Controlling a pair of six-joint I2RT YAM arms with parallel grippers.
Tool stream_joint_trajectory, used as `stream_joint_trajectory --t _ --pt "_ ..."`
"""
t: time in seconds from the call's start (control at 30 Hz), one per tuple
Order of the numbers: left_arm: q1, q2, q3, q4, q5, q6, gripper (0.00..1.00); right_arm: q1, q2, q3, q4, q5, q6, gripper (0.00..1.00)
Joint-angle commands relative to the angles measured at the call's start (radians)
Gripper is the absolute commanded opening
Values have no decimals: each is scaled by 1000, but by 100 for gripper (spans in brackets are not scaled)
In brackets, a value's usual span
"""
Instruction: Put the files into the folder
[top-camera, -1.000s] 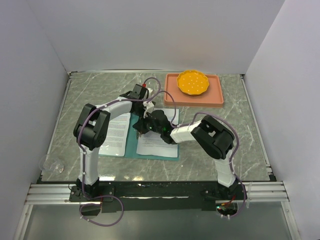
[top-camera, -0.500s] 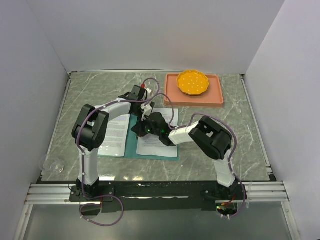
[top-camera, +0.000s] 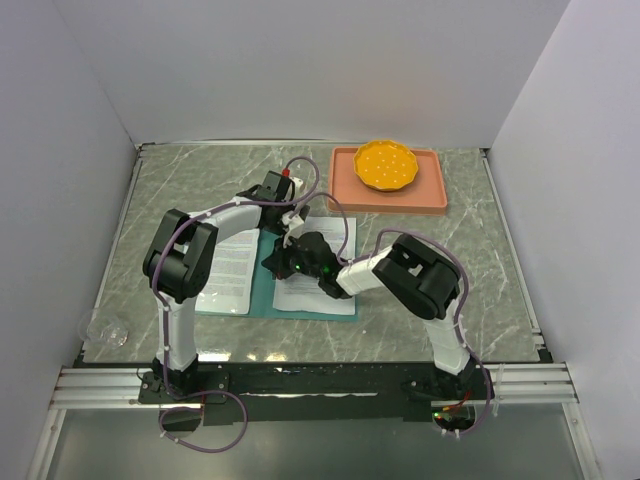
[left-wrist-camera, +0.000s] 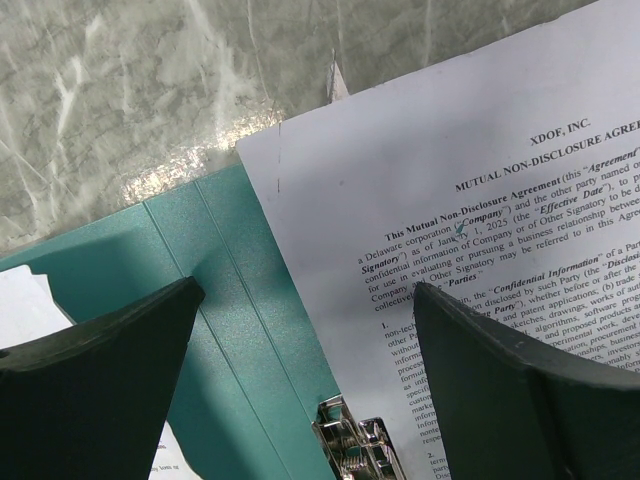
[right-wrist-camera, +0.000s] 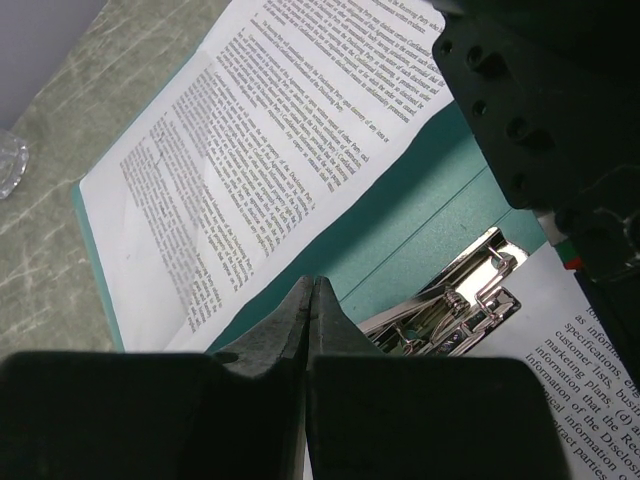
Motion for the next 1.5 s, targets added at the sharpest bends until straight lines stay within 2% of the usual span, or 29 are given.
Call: stream_joint_trajectory --t 0.0,1.47 --pt "-5 -8 -32 -74 -16 13 96 23 45 -44 -19 10 8 0" --pt "-6 -14 -49 -77 -6 2 96 23 123 -153 15 33 78 0"
